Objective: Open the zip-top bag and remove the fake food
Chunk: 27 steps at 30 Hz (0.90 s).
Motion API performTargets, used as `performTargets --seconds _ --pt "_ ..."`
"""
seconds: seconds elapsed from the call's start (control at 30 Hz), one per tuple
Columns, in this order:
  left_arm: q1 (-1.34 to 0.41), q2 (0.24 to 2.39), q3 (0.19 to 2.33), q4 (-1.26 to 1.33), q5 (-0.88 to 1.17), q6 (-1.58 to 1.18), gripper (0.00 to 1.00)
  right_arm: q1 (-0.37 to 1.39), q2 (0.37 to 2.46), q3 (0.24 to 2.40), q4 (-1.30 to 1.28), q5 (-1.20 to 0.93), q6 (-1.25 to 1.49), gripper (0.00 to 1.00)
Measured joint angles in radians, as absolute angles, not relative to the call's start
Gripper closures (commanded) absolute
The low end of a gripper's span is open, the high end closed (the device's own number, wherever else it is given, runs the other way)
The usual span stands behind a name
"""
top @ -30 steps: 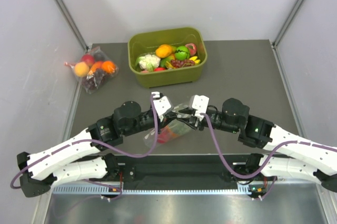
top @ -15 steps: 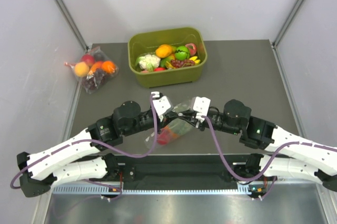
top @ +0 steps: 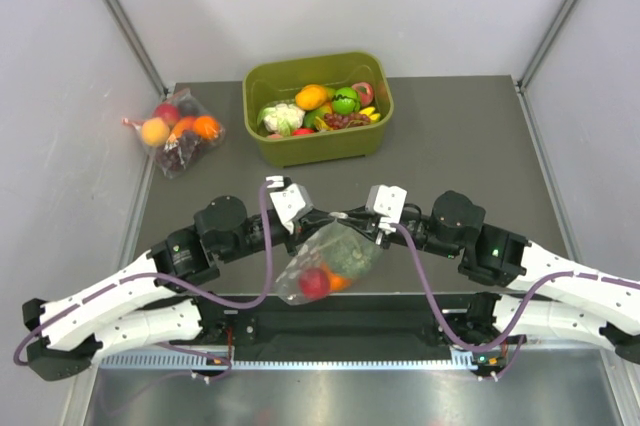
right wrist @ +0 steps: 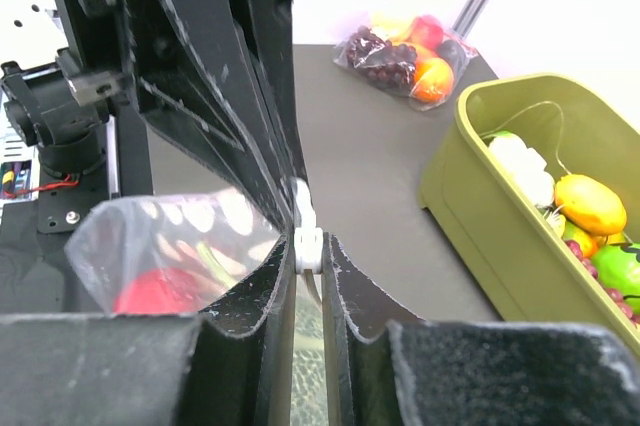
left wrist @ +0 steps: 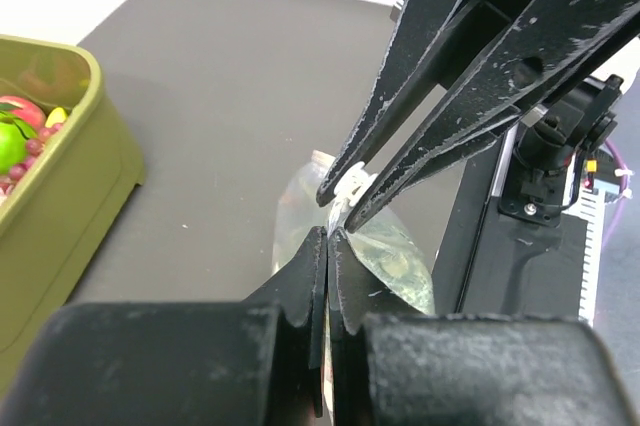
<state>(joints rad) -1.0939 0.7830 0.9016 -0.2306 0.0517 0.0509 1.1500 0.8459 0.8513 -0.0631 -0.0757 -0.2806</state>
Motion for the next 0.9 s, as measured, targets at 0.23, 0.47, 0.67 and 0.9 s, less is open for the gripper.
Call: performTargets --seconds 0.23,0.47,0.67,0.9 --pt "-1.094 0.724 0.902 -0.232 -0.009 0.054 1.00 1.150 0.846 0.851 -0.061 -0.065 -0.280 1.00" --pt "-1.094 0.690 0.900 -0.218 -0.117 0.055 1.00 1.150 0.827 0.834 -0.079 -0.039 -0.272 1.00" --pt "-1.097 0.695 0.871 -0.176 -0.248 0.058 1.00 1.150 0.788 0.803 -0.100 -0.010 -0.247 1.00" --pt "-1.098 0.754 0.844 -0.124 -0.421 0.085 1.00 1.149 0.754 0.708 -0.088 0.022 -0.163 1.00"
